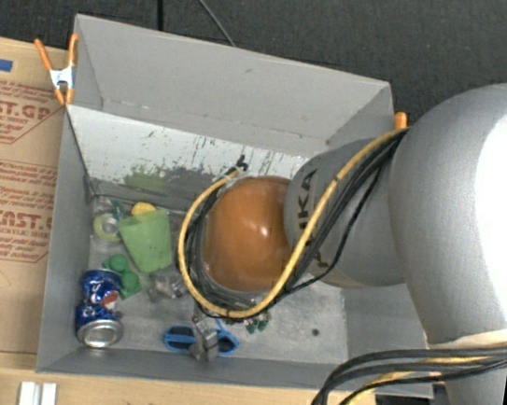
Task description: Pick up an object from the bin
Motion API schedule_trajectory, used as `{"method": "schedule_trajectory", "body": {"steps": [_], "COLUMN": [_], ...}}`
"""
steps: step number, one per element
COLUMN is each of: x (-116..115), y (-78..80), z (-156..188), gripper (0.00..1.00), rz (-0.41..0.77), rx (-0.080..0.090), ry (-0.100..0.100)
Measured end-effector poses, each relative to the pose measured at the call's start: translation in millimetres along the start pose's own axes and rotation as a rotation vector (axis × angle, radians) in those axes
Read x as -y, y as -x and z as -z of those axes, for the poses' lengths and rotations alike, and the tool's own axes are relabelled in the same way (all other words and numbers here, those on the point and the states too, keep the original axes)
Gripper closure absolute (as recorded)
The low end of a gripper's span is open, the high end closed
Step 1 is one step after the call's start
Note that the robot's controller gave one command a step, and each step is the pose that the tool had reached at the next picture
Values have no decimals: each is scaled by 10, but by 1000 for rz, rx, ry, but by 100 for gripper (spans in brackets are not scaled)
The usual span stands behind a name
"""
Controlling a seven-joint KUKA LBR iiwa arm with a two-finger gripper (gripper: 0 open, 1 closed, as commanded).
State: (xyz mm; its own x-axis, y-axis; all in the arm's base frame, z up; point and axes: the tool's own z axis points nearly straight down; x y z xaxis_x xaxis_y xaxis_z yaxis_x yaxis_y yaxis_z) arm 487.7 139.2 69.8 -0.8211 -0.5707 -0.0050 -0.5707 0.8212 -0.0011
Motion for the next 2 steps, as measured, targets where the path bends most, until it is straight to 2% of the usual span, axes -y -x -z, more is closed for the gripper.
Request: {"method": "schedule_trajectory", "body": {"steps": [1,2], "x": [-5,173], "y": [-6,53], "z": [4,1382], "gripper": [100,100], "rz": [-1,-5], "rx": [-2,4], "ry": [2,-3]}}
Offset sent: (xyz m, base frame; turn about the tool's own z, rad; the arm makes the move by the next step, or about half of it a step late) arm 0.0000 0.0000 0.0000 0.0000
